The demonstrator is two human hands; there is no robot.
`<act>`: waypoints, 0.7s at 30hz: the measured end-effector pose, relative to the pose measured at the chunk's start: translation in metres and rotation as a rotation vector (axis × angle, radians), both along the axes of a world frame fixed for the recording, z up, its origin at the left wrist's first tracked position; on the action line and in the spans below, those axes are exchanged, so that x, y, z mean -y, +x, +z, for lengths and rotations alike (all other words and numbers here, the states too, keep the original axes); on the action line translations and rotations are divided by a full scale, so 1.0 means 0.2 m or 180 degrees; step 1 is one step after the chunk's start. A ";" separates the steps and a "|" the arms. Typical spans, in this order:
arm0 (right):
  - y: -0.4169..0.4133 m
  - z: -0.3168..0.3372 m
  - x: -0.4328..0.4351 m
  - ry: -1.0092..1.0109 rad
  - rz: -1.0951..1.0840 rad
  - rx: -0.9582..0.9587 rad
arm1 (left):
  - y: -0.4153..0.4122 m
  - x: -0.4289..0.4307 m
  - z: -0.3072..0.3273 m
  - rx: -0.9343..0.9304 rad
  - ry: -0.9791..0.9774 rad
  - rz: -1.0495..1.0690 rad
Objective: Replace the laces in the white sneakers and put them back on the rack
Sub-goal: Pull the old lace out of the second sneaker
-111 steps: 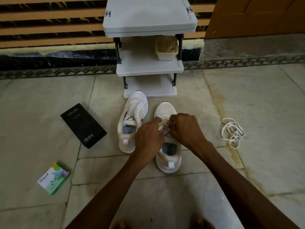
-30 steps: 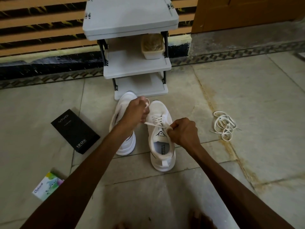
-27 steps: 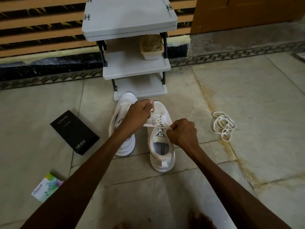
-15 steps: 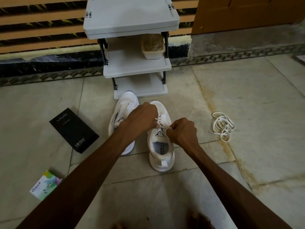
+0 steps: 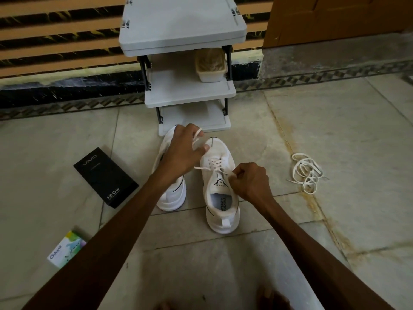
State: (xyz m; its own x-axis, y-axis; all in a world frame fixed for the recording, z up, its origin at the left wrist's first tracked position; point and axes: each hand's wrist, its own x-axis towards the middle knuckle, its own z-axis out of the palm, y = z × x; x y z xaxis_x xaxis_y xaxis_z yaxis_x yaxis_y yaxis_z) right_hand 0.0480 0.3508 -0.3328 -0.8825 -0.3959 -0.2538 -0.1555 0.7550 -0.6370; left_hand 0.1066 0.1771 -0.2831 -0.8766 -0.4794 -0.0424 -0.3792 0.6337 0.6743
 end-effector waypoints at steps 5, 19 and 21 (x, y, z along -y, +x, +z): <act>-0.01 -0.02 -0.06 -0.0233 0.0223 -0.0139 | 0.12 -0.15 -0.08 0.0004 -0.1056 0.0107; 0.09 -0.02 0.04 0.0266 0.0526 -0.0991 | 0.12 -0.36 -0.21 0.0220 -0.1027 0.0396; 0.06 -0.05 0.00 -0.0120 0.0064 -0.0626 | 0.13 -0.29 -0.20 0.0233 -0.0486 0.0537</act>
State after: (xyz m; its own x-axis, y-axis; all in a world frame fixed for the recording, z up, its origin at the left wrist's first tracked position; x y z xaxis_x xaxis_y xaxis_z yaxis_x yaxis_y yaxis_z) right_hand 0.0603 0.3509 -0.3436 -0.9055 -0.4198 -0.0619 -0.2945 0.7267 -0.6207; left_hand 0.1328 0.2359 -0.3229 -0.7807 -0.6246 -0.0185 -0.5327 0.6498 0.5423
